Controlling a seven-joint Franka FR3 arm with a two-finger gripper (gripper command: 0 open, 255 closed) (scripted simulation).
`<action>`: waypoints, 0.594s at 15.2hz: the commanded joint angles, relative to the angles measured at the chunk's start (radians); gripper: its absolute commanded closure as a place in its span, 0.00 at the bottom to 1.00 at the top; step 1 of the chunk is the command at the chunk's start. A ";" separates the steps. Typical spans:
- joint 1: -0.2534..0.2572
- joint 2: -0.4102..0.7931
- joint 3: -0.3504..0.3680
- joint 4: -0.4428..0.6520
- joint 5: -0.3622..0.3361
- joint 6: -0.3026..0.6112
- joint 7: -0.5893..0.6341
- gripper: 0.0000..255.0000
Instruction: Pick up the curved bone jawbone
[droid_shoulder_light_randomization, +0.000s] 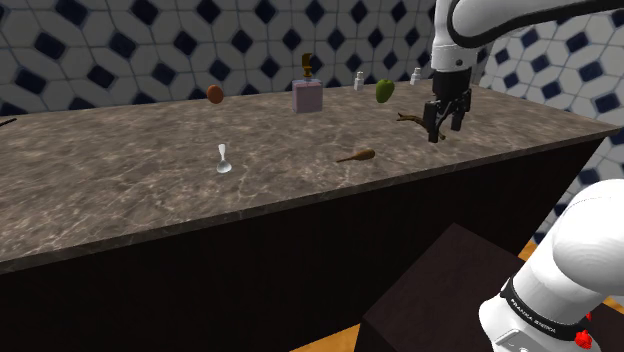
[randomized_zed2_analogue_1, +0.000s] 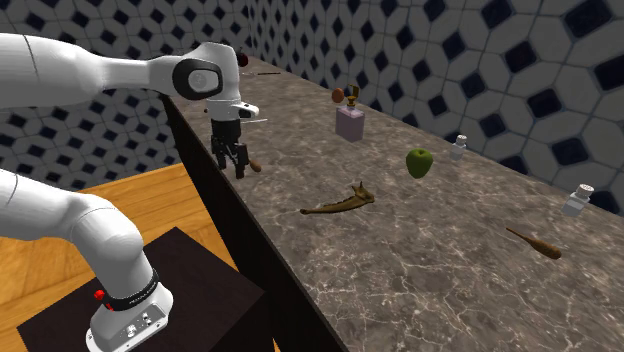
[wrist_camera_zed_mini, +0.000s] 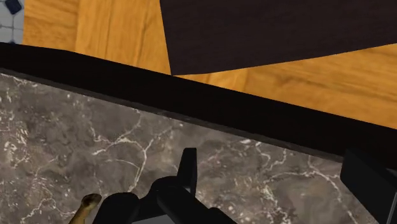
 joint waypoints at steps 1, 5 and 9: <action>-0.014 0.055 -0.027 0.031 -0.016 0.040 -0.015 0.00; -0.041 0.166 -0.083 0.090 -0.039 0.124 -0.049 0.00; -0.064 0.283 -0.138 0.165 -0.043 0.197 -0.087 0.00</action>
